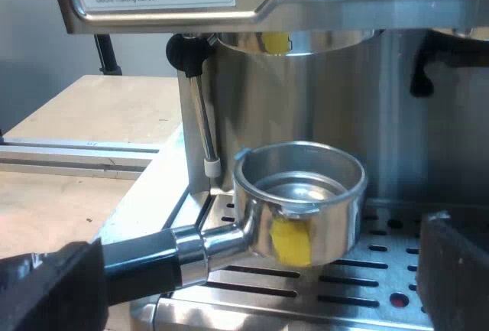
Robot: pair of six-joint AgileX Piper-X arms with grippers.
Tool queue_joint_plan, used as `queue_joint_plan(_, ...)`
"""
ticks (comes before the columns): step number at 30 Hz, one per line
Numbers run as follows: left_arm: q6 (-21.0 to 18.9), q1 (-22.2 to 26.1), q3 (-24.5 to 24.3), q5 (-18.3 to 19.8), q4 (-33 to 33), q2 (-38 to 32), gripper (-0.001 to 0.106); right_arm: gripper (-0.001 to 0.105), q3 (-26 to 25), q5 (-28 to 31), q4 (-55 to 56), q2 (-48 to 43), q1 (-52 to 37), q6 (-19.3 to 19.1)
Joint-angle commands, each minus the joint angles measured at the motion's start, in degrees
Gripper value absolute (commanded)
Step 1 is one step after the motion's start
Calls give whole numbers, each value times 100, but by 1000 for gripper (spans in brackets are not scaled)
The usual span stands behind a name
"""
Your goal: Put the handle in the coffee machine
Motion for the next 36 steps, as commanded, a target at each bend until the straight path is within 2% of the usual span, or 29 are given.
queue_joint_plan(1,258,15,-268,209,-110,87,0,83,-7,-3,-25,-36,-23,-8)
queue_joint_plan(8,538,65,-654,232,9,574,0,83,-7,-3,-25,-36,-23,-8)
queue_joint_plan(11,672,325,-722,473,7,736,0,83,-7,-3,-25,-36,-23,-8)
queue_joint_plan(17,884,613,-741,619,-28,792,0,83,-7,-3,-25,-36,-23,-8)
queue_joint_plan(19,1397,815,-748,868,-37,850,0,83,-7,-3,-25,-36,-23,-8)
queue_joint_plan(25,1410,815,-773,1151,-259,1146,0,83,-7,-3,-25,-36,-23,-8)
queue_joint_plan(36,1667,815,-1029,1169,-249,1579,0,83,-7,-3,-25,-36,-23,-8)
